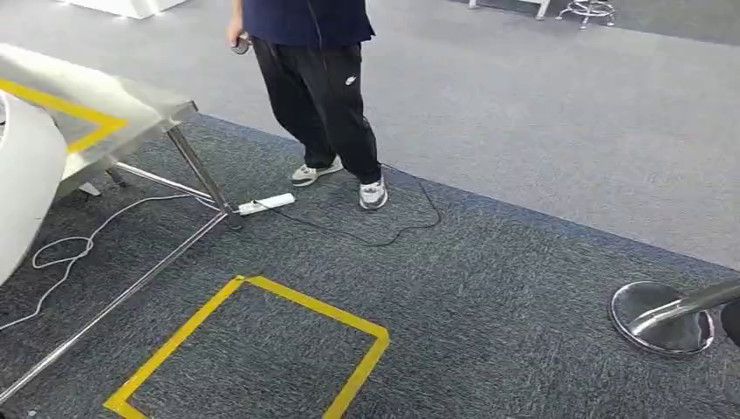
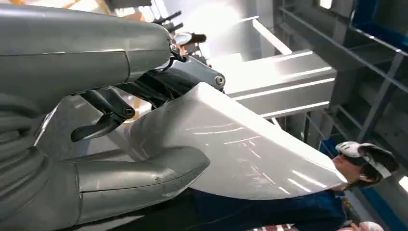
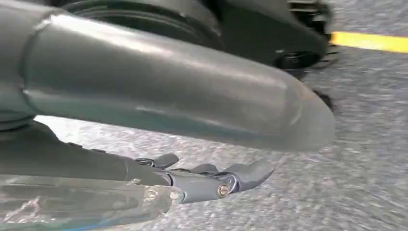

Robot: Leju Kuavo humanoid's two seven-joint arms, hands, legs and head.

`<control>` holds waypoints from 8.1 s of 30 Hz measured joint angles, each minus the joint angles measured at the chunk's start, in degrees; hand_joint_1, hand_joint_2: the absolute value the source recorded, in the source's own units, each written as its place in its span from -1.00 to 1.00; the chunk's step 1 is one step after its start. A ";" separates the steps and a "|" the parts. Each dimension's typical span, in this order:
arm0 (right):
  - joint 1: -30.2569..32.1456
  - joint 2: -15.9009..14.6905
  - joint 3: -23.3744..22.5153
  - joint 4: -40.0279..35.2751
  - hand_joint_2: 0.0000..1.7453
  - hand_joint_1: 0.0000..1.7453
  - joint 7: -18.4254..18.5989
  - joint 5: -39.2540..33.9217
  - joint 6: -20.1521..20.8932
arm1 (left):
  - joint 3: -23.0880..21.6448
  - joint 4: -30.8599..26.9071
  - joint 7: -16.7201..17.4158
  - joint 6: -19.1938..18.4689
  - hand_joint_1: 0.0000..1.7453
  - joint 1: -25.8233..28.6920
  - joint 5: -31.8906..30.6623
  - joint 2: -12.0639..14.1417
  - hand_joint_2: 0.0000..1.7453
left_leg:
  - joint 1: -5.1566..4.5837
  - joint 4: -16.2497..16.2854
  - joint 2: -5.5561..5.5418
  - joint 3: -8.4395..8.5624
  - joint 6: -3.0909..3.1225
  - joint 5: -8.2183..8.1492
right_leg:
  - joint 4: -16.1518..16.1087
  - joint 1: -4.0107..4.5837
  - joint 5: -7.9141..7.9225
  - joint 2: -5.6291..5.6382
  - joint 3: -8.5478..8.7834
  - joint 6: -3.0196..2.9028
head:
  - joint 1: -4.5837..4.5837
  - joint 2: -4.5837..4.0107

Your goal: Take the parts from the cabinet and place them on the table.

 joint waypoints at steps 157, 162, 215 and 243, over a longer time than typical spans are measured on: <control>-0.03 2.03 -1.42 0.20 -1.00 -1.00 -2.78 -3.89 2.14 | -15.24 3.32 2.38 11.96 1.00 -6.12 -4.44 7.34 1.00 | 1.25 4.08 4.64 -1.72 -2.18 -3.22 | 0.90 -1.45 0.74 -2.57 -1.65 -0.32 | -0.22 0.00; 0.27 2.03 -1.60 0.20 -1.00 -1.00 -2.76 -3.91 2.16 | -15.32 3.32 2.38 11.96 1.00 -6.24 -4.44 7.34 1.00 | 1.19 17.16 5.29 -8.69 -1.80 -6.60 | 0.92 -0.93 0.42 -3.50 -1.51 -0.82 | -0.28 0.02; 0.42 2.10 -1.68 0.20 -1.00 -1.00 -2.39 -3.54 2.16 | -16.39 3.24 2.71 12.17 1.00 -6.97 -4.44 7.63 1.00 | -0.13 0.95 5.11 1.86 0.30 -3.32 | 1.09 0.30 1.76 -3.13 -3.40 0.08 | -0.26 0.02; 0.16 2.10 -1.70 0.20 -1.00 -1.00 -2.41 -3.72 2.27 | -16.68 3.08 2.80 12.09 1.00 -7.06 -4.44 7.83 1.00 | -0.14 1.62 5.18 1.81 0.61 -3.69 | 1.05 -0.22 1.56 -3.11 -3.26 0.72 | -0.41 0.02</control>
